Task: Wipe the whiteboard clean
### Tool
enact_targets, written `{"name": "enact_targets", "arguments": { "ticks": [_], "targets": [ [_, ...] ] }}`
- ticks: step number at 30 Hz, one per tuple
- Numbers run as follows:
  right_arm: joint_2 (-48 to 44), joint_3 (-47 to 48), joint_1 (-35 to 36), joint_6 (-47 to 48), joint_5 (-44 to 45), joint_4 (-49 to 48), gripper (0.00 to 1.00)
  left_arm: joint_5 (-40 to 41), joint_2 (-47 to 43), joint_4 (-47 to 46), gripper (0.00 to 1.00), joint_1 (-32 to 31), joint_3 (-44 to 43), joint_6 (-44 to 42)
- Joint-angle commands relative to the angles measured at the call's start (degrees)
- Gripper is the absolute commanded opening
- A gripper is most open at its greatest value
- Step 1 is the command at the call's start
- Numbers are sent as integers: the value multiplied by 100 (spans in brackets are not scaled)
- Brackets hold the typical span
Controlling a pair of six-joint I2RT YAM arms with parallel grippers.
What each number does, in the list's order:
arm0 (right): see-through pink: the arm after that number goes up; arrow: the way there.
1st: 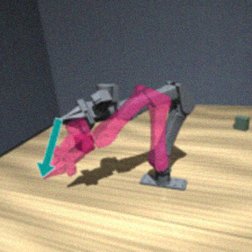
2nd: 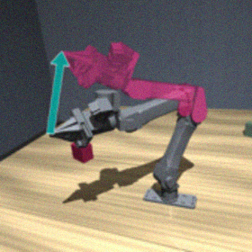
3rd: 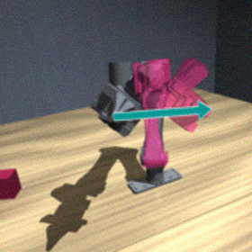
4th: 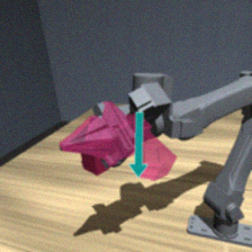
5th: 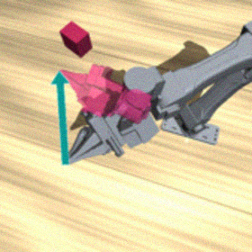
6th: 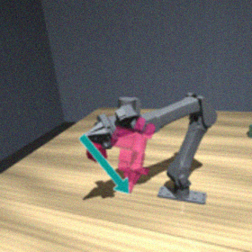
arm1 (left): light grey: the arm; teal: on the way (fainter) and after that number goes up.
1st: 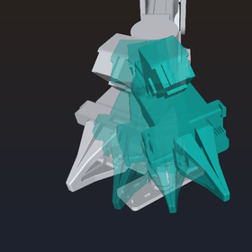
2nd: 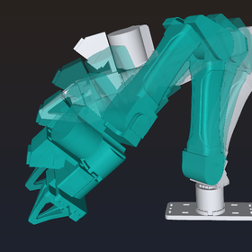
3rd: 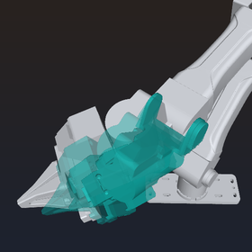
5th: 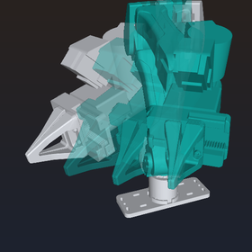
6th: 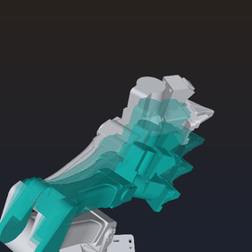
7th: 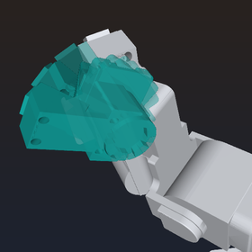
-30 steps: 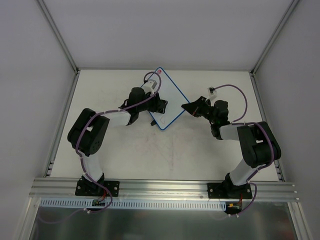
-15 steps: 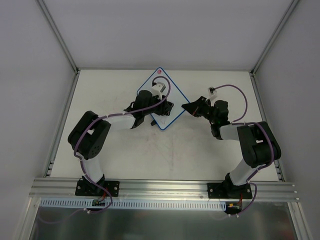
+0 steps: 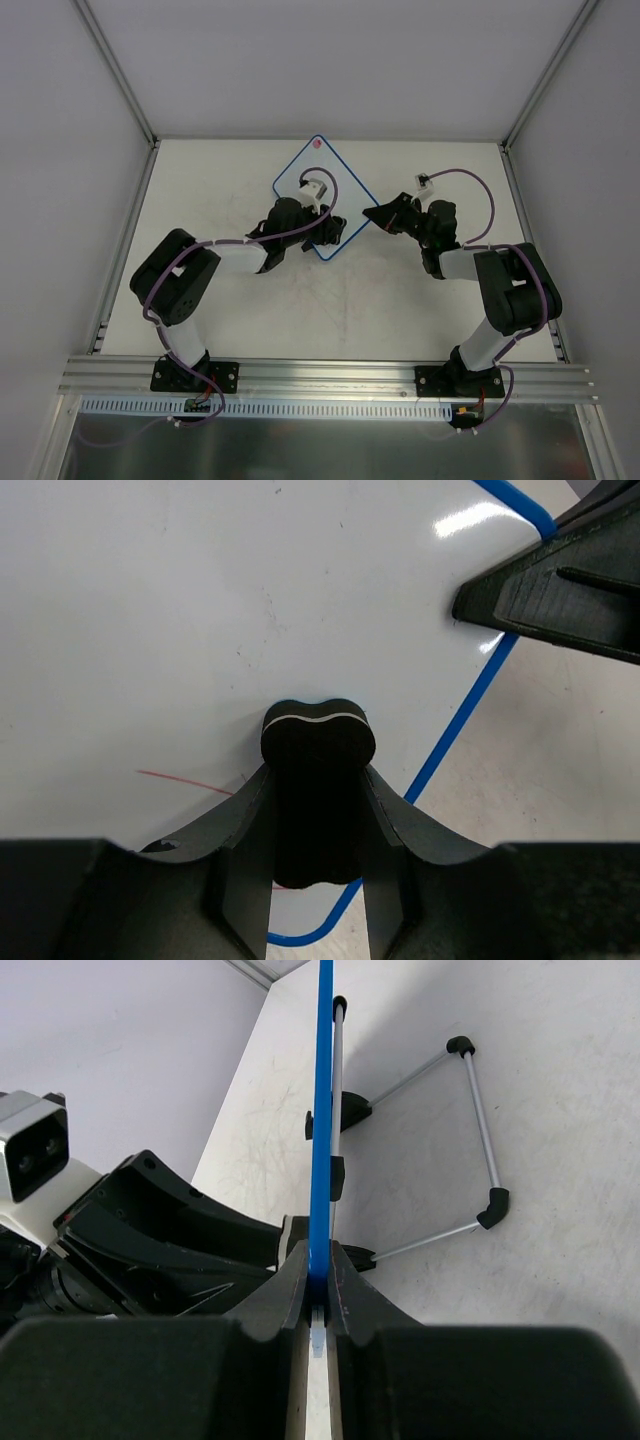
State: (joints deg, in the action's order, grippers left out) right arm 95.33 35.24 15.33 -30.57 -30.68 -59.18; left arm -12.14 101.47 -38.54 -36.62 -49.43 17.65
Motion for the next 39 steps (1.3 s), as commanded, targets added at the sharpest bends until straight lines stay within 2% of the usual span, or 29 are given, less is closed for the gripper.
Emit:
{"name": "enact_targets", "arguments": {
  "ticks": [1,8,16,19,26,31,39],
  "targets": [
    [82,193,172,183,-334,-217,0,-184,93,796,0,-258,512,309],
    [82,185,172,183,-334,-217,0,440,-180,901,0,-258,1102,696],
    [74,185,172,174,-343,-217,0,871,-93,1165,0,-240,874,679],
    [65,193,172,174,-343,-226,0,827,161,1226,0,-170,331,494],
    [82,202,172,148,-351,-217,0,520,548,1095,0,286,-259,476],
    [82,211,172,130,-351,-226,0,309,497,735,0,586,-278,538],
    [109,307,137,-54,-439,-182,0,283,365,182,0,630,-322,494]
  ]
}}
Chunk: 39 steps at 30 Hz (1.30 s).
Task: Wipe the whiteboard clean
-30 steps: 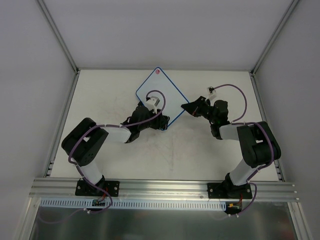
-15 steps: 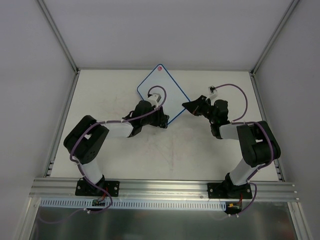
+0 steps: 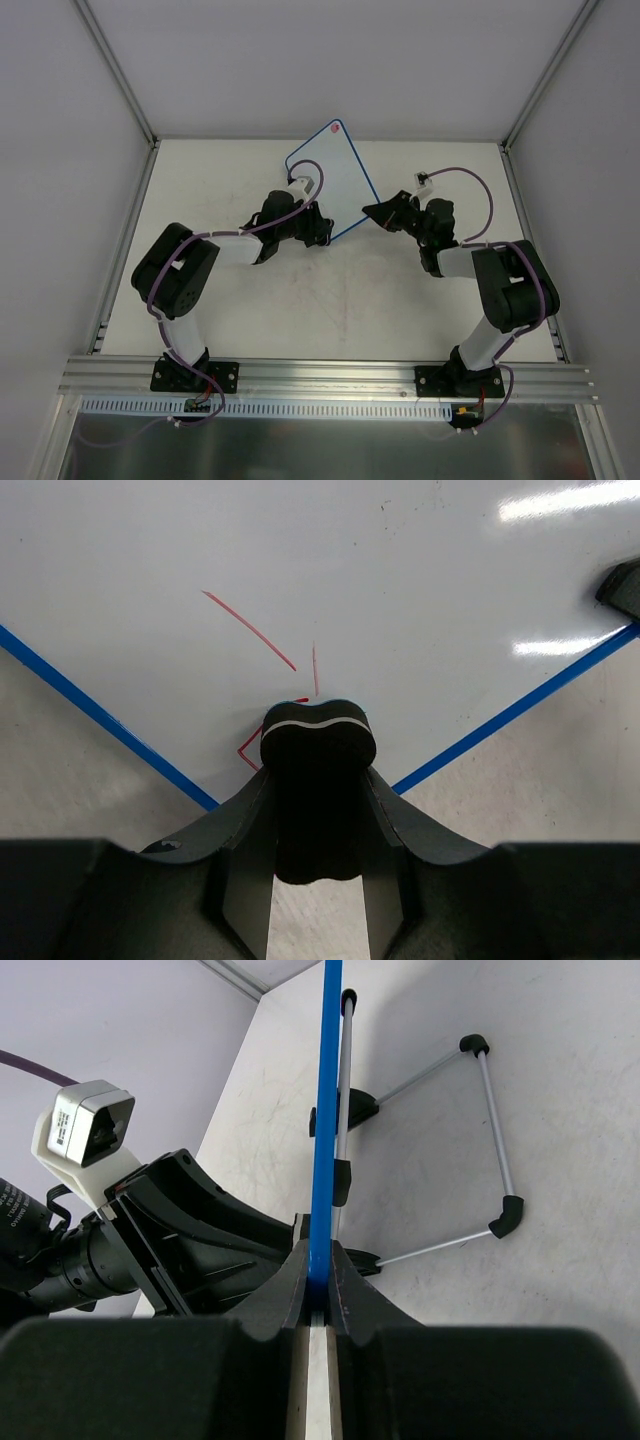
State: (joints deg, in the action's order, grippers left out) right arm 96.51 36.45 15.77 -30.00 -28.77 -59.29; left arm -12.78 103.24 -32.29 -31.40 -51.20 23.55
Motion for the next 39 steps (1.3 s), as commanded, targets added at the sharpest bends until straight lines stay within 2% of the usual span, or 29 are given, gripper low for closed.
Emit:
{"name": "enact_targets", "arguments": {
  "ticks": [1,13,17,28,39],
  "targets": [
    [-27,187,67,-146,-690,-171,0,320,170,-514,0,108,-127,-105],
    [-326,504,-100,-261,-928,778,0,65,-498,-901,0,108,233,-149],
    [-431,512,-109,-243,-928,962,0,213,-586,-963,0,107,251,-245],
    [-493,434,-109,-261,-1007,954,0,407,134,-1288,0,186,-320,-351],
    [-449,442,-65,-226,-1042,910,0,320,838,-1183,0,397,-1357,-386]
  ]
}}
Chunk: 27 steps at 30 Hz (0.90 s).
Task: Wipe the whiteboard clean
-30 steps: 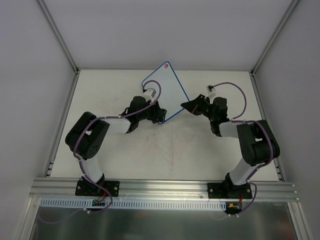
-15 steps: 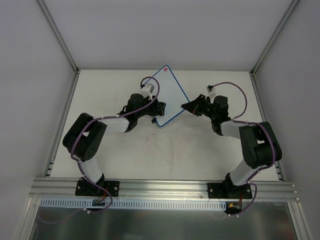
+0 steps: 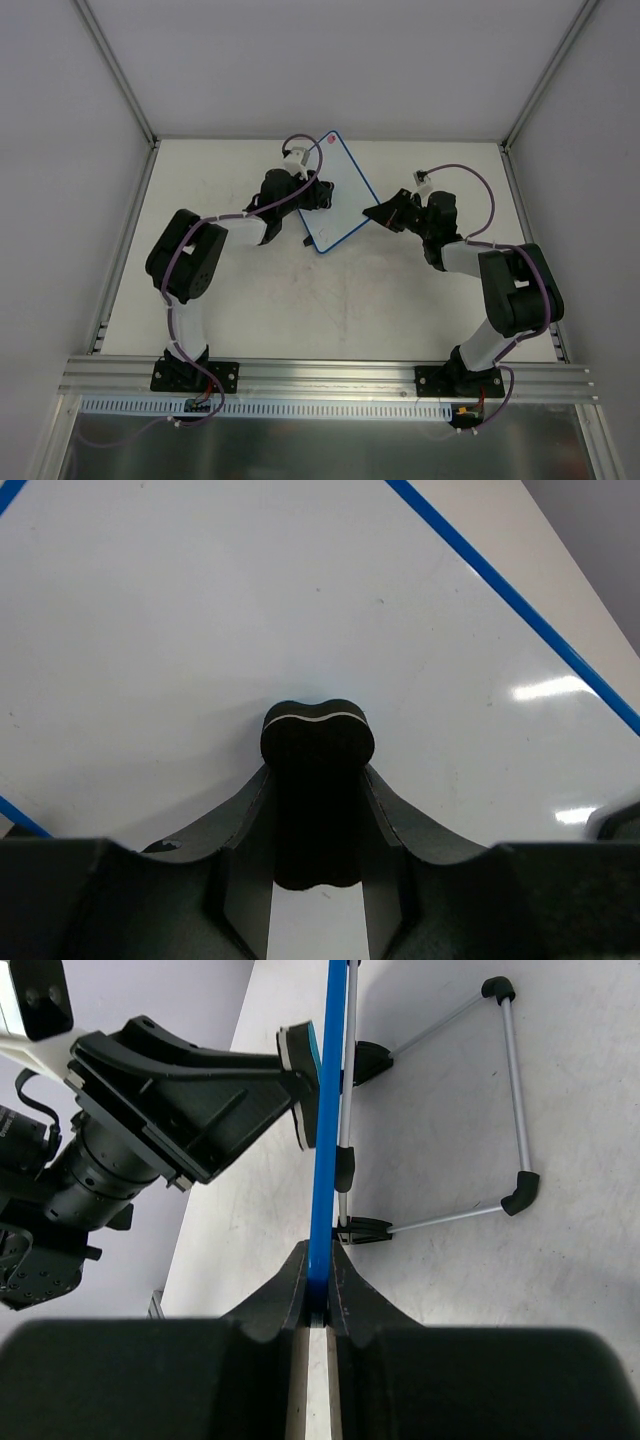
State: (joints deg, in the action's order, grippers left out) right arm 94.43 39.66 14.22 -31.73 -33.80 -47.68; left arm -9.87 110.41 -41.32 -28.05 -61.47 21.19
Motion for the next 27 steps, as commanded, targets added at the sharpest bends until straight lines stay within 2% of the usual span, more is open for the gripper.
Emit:
{"name": "enact_targets", "arguments": {
  "ticks": [1,7,13,18,27],
  "targets": [
    [-232,130,90,-53,-540,-250,0,-15,156,-228,0,81,-391,-124],
    [-154,165,90,-71,-540,-259,0,-305,104,-437,0,98,-138,122],
    [-92,156,90,-158,-566,-391,0,-112,-221,-719,0,-42,583,78],
    [-48,147,90,-194,-584,-461,0,-269,-327,-956,0,-60,1110,271],
    [31,165,99,-229,-601,-523,0,-349,-749,-931,0,-429,1709,87]
  ]
}}
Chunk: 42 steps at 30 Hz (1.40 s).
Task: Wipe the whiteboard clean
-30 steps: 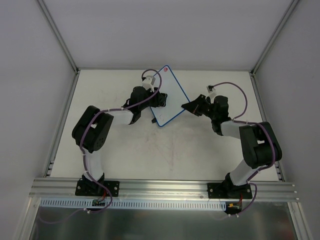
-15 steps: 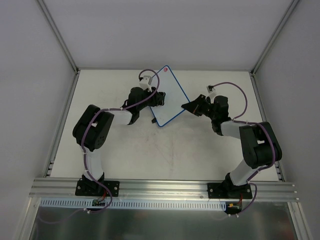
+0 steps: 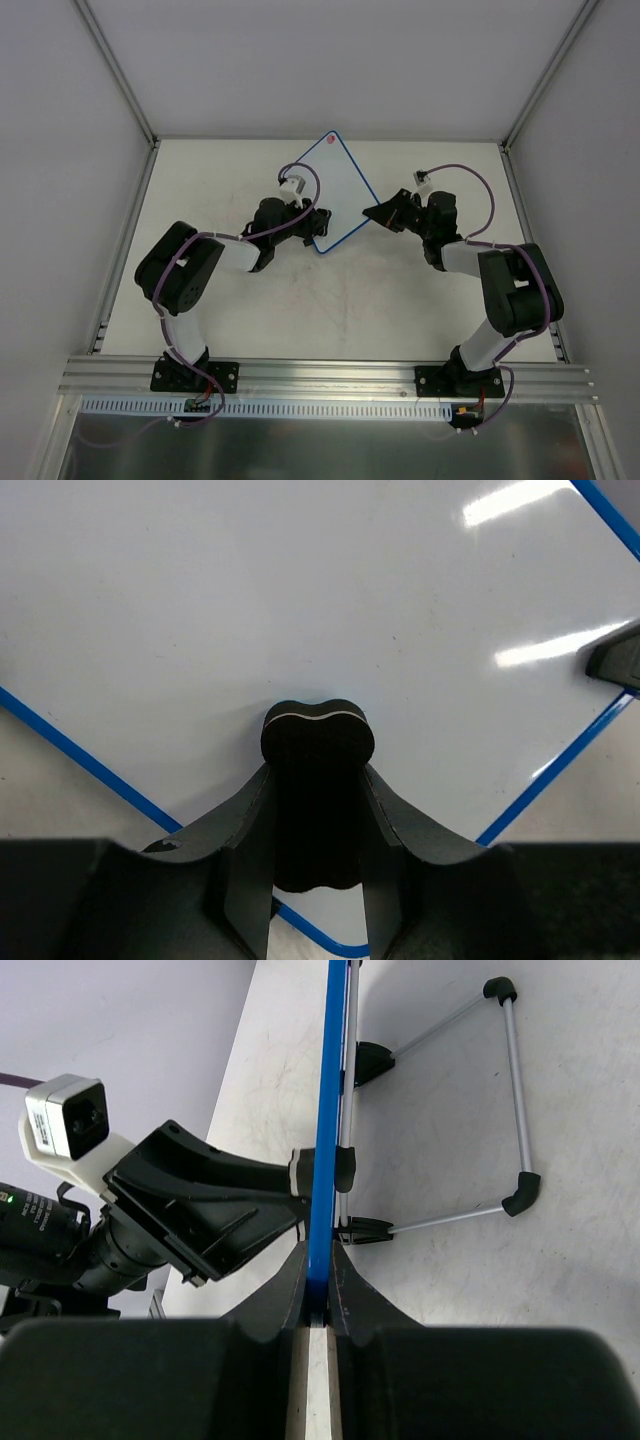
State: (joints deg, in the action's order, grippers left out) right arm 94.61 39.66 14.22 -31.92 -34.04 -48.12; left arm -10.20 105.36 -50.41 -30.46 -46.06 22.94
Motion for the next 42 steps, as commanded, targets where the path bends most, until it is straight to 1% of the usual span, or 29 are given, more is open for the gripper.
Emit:
{"name": "enact_targets", "arguments": {
  "ticks": [1,4,5,10,13,17,20,24,29,32,35,42],
  "targets": [
    [23,165,99,-200,-577,-479,0,-351,-279,75,0,-206,194,-79],
    [40,182,99,-218,-569,-479,0,-290,-428,198,0,-303,291,-166],
    [66,182,99,-227,-577,-497,0,-159,-481,320,0,-320,274,-184],
    [49,156,99,-244,-577,-541,0,-140,-332,453,0,-312,36,-246],
    [58,165,90,-236,-568,-558,0,-70,-148,453,0,-312,-253,-325],
    [58,165,99,-244,-586,-576,0,-88,238,725,0,-303,-1095,-483],
    [49,165,90,-236,-568,-576,0,-62,406,805,0,-285,-1483,-483],
    [31,191,90,-227,-586,-576,0,0,538,954,0,-172,-1879,-510],
    [84,218,90,-279,-612,-585,0,-105,696,1112,0,-22,-2231,-519],
    [102,235,90,-297,-621,-593,0,-210,731,1130,0,-13,-2205,-501],
    [102,235,99,-323,-621,-593,0,-263,670,1016,0,-22,-1977,-422],
    [189,218,90,-429,-683,-769,0,-308,433,665,0,-171,-1073,-334]
  ]
}}
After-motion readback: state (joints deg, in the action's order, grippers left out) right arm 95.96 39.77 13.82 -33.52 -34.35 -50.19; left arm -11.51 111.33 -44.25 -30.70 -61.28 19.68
